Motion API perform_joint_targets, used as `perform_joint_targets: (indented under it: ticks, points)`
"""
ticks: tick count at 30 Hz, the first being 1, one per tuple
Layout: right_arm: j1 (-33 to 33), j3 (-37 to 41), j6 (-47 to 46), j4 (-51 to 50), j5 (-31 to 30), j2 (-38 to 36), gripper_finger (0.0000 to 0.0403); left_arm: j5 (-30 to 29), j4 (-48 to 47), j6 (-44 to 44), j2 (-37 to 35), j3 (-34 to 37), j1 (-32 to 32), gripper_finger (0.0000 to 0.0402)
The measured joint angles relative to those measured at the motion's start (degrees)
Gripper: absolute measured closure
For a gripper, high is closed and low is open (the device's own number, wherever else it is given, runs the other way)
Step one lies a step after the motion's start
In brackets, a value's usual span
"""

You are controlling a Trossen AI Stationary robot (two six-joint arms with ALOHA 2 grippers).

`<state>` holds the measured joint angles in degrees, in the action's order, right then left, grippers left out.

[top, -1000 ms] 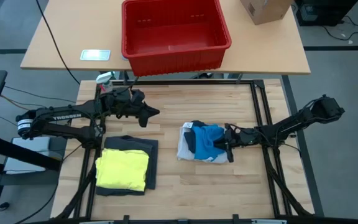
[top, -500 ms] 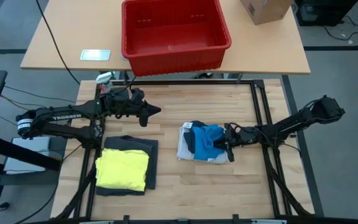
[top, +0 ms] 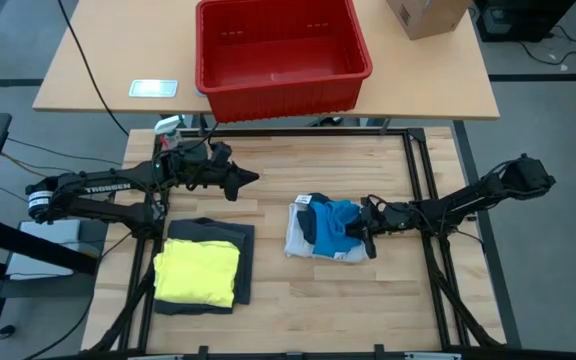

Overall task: Fold Laundry from Bin
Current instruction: Put the stacked clothes into the red laundry bin

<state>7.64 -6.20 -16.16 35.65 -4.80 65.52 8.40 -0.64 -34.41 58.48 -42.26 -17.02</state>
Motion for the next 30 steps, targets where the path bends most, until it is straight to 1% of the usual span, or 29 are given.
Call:
perform_joint_targets:
  ticks: [2, 3, 5, 7, 9, 10, 12, 14, 16, 18, 20, 25, 27, 30]
  points:
    - [0.0, -0.4, -2.6, 1.6, 0.0, 0.0, 0.0346, 0.0, 0.0, -5.0, 0.0, 0.0, 0.0, 0.037]
    - [0.0, -0.9, -4.2, 2.5, 0.0, 0.0, 0.0345, 0.3, 0.0, -5.9, 0.0, 0.0, 0.0, 0.037]
    - [0.0, -2.8, -6.7, 3.0, 0.0, -0.2, 0.0342, 2.8, 0.0, -6.3, 0.0, 0.0, 0.0, 0.037]
    - [-0.1, -4.9, -7.5, 2.9, 0.0, -0.2, 0.0337, 5.9, 0.0, -6.7, 0.0, 0.0, 0.0, 0.037]
    - [-0.4, -7.7, -7.5, 1.6, 0.0, -0.2, 0.0329, 7.1, 0.0, -8.2, 0.0, 0.0, 0.8, 0.037]
    - [-0.8, -9.4, -7.5, -0.1, -0.1, -0.2, 0.0323, 6.9, 0.0, -9.4, 0.1, 0.0, 1.4, 0.037]
    - [-1.9, -13.1, -7.7, -6.0, -0.3, -0.2, 0.031, 4.5, 0.1, -11.8, 1.1, 0.0, 3.3, 0.037]
    - [-3.0, -17.4, -7.7, -14.4, -0.2, -0.2, 0.0293, 1.2, -1.4, -12.3, 2.4, 0.0, 5.7, 0.0368]
    - [-4.3, -22.3, -7.7, -23.8, 0.0, -0.2, 0.0272, -1.6, -0.7, -12.0, 4.6, 0.0, 8.1, 0.0359]
    - [-5.4, -27.2, -8.3, -33.3, 0.0, -0.2, 0.0251, -3.1, 0.2, -12.0, 7.3, 0.0, 10.0, 0.034]
    - [-6.5, -32.2, -9.8, -40.9, 0.0, -0.2, 0.0228, -3.7, 3.6, -12.8, 10.7, 0.0, 11.7, 0.0312]
    - [-8.6, -43.7, -16.4, -55.5, 1.5, -0.2, 0.0181, -3.8, 14.4, -16.3, 19.8, 0.0, 14.0, 0.0223]
    - [-9.3, -46.8, -20.7, -60.7, 1.9, -0.3, 0.0167, -3.8, 17.2, -19.4, 23.5, 0.0, 14.1, 0.0187]
    - [-9.7, -48.0, -27.7, -68.3, 1.9, -0.4, 0.0145, -3.9, 19.2, -22.9, 28.0, 0.0, 13.9, 0.014]
